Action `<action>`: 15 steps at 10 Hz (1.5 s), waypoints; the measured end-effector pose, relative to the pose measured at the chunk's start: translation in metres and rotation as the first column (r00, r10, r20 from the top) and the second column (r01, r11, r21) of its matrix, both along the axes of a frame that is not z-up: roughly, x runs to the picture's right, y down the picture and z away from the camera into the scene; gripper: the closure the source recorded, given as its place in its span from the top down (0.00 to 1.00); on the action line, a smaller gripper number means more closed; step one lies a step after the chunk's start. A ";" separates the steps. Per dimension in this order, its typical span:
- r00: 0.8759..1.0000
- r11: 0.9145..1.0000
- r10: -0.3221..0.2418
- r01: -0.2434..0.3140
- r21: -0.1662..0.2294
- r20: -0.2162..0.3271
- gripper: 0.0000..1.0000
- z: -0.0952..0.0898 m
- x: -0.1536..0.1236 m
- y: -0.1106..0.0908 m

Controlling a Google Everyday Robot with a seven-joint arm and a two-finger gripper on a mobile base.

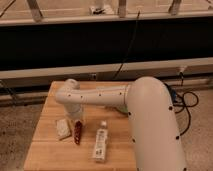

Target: Place the pepper on the white sponge

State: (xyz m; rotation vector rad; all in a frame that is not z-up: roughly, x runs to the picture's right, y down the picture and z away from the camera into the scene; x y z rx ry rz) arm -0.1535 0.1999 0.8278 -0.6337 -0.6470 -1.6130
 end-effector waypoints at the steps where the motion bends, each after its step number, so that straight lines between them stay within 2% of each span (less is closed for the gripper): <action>1: 1.000 1.000 -0.003 0.003 0.001 0.003 0.01 -0.004 -0.003 -0.001; 3: 1.000 1.000 -0.014 0.014 0.002 0.021 0.00 -0.012 -0.014 -0.004; 5: 0.997 0.999 -0.042 0.042 0.008 0.061 0.00 -0.020 -0.039 -0.010; 7: 0.990 0.996 -0.086 0.085 0.021 0.112 0.00 -0.030 -0.071 -0.018; 9: 0.984 0.994 -0.111 0.108 0.029 0.142 0.00 -0.036 -0.089 -0.027; 11: 0.978 0.991 -0.134 0.130 0.035 0.161 0.00 -0.041 -0.099 -0.034; 13: 0.974 0.988 -0.151 0.146 0.040 0.168 0.00 -0.036 -0.101 -0.042; 15: 0.973 0.988 -0.155 0.150 0.041 0.169 0.07 -0.029 -0.102 -0.045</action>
